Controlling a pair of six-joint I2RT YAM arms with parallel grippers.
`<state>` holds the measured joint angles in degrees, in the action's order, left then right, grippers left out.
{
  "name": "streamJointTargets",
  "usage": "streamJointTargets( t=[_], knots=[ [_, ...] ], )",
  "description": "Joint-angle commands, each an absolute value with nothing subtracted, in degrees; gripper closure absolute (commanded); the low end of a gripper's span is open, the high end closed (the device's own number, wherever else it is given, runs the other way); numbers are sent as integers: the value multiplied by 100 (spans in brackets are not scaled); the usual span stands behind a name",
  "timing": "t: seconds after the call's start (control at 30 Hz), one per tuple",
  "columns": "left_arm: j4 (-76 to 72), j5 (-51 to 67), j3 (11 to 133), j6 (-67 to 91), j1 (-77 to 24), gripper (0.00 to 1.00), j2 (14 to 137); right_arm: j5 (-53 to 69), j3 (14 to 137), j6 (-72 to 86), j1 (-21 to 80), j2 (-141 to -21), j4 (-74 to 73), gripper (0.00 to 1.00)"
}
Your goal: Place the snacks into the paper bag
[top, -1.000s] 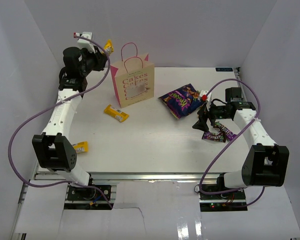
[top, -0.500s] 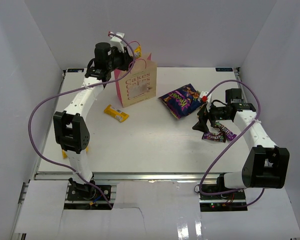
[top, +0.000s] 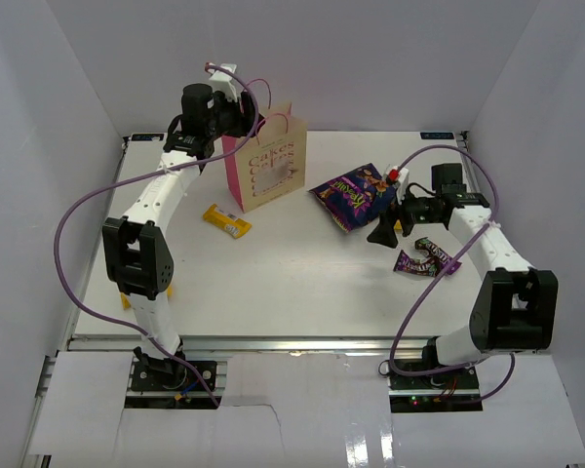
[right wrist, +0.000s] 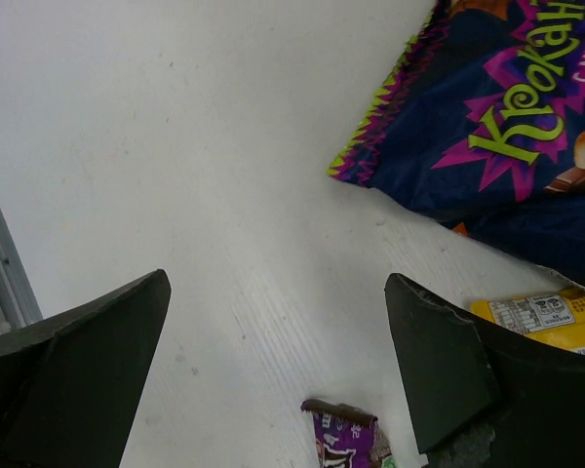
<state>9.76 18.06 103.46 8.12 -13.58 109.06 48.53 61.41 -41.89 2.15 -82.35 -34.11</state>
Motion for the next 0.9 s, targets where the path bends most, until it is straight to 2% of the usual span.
streamJointTargets(
  t=[0.0,0.07,0.17,0.27,0.3,0.4,0.43,0.5,0.53,0.6,0.7,0.87],
  knots=[
    [923,1688,10450,853,-1345,30,10477,4405,6574,-1859,438,-8463,-2015,3],
    [984,1574,10450,835,-1345,29,10328,3870,6671,-458,509,-8648,-1575,3],
    [1081,1276,10310,791,-1336,24,9924,3682,6951,70,729,-8894,-1266,3],
    [1046,890,9670,756,-1318,19,9213,3498,7416,-1637,1361,-9061,-1729,6],
    [1020,783,9433,756,-1284,15,9002,2985,7461,-2775,1719,-9114,-1897,7],
    [993,239,8361,826,-1239,8,8071,1929,7532,-3645,2335,-9403,-1881,8],
    [1019,89,7793,861,-1196,7,7607,1037,7489,-3752,2608,-9570,-1585,8],
    [1072,-278,7254,957,-1125,5,7156,180,7436,-3718,2828,-9773,-1328,8],
    [1168,-377,6764,1132,-1064,2,6763,-825,7392,-3370,3004,-9947,-944,8],
    [1343,-509,6339,1299,-1020,2,6428,-2014,7226,-3182,3189,-10176,-678,10],
    [1467,-545,5600,1695,-984,2,5907,-3142,6901,-3085,3454,-10379,25,10],
    [1415,-536,4730,2109,-958,2,5511,-3647,6925,-2910,3524,-10722,247,10]
  ],
)
